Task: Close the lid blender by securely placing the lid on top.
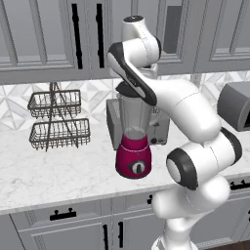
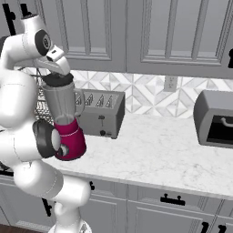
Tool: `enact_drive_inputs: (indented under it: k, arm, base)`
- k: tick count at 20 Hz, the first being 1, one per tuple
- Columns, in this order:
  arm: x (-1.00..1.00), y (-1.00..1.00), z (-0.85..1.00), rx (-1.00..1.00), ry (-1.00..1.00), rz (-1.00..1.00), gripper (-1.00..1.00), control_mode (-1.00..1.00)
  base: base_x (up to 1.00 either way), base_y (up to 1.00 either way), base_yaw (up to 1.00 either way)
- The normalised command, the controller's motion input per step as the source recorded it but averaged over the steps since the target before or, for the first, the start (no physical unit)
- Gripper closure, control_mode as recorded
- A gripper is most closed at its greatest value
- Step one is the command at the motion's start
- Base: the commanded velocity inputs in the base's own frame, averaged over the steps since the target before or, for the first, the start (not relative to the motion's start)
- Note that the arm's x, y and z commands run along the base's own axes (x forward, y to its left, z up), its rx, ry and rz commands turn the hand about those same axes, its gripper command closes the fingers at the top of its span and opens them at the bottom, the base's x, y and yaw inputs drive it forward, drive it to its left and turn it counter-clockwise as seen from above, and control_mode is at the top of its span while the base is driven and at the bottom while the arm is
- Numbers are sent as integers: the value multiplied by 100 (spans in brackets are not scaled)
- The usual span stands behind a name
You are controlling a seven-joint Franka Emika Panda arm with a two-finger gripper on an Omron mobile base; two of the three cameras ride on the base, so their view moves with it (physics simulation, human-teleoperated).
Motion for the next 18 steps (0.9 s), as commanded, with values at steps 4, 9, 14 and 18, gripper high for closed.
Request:
enact_drive_inputs:
  k: [4,9,14,18]
  arm:
    - [-31,0,-23,-2,0,0,100,-100]
    - [-34,0,0,0,0,0,100,-100]
    - [-5,0,-2,0,1,0,100,-100]
    - [1,0,-7,0,6,0,100,-100]
  base:
    - [0,0,0]
    - [0,0,0]
    - [0,0,0]
    - [0,0,0]
